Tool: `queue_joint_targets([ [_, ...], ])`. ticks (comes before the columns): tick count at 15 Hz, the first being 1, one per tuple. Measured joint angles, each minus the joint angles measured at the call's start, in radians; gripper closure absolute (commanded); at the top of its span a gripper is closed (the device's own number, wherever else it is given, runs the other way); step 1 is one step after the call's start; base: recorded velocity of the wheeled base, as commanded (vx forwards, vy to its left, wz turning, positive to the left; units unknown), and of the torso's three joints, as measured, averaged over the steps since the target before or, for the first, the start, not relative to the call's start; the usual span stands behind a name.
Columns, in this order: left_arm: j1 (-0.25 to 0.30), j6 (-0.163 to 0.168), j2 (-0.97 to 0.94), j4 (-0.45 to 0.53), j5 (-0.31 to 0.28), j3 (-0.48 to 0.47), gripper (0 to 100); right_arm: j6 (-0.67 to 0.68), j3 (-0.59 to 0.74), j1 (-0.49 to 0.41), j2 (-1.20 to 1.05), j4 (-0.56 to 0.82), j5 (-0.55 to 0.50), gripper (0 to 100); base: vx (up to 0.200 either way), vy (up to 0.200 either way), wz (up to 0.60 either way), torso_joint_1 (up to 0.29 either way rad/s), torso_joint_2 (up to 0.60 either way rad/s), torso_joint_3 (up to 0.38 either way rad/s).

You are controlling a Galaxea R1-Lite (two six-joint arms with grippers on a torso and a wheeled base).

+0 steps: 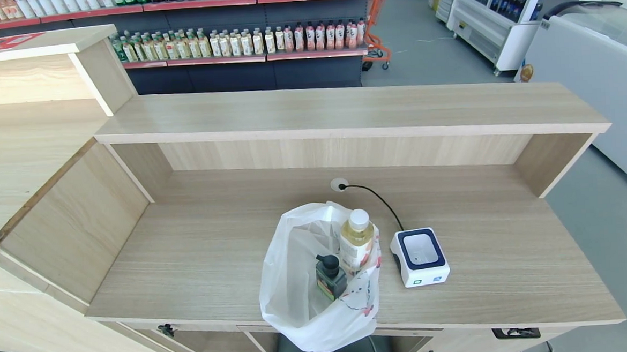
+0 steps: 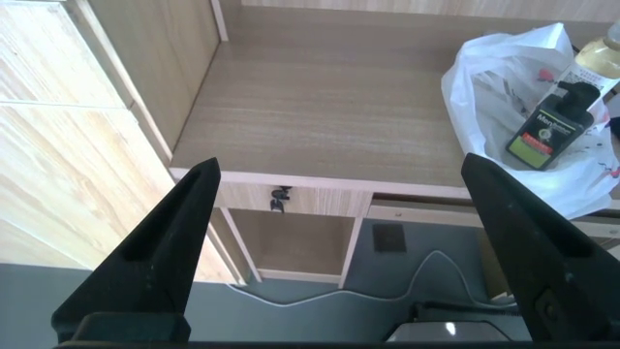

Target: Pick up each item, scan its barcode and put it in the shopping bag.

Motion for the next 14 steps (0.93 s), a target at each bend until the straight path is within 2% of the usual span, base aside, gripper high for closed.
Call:
queue_joint_targets([
  [5, 0.000, 0.000, 0.000, 0.000, 0.000, 0.000, 0, -0.033, 0.240, -0.063, -0.352, 0.019, 0.054, 0, 0.000, 0.000, 0.00, 0.000, 0.00, 0.000],
  [7, 0.000, 0.000, 0.000, 0.000, 0.000, 0.000, 0, -0.033, 0.265, -0.083, -0.445, 0.058, 0.102, 0, 0.000, 0.000, 0.00, 0.000, 0.00, 0.000],
  [14, 0.000, 0.000, 0.000, 0.000, 0.000, 0.000, 0, -0.021, 0.275, -0.111, -0.564, 0.064, 0.107, 0, 0.000, 0.000, 0.00, 0.000, 0.00, 0.000],
])
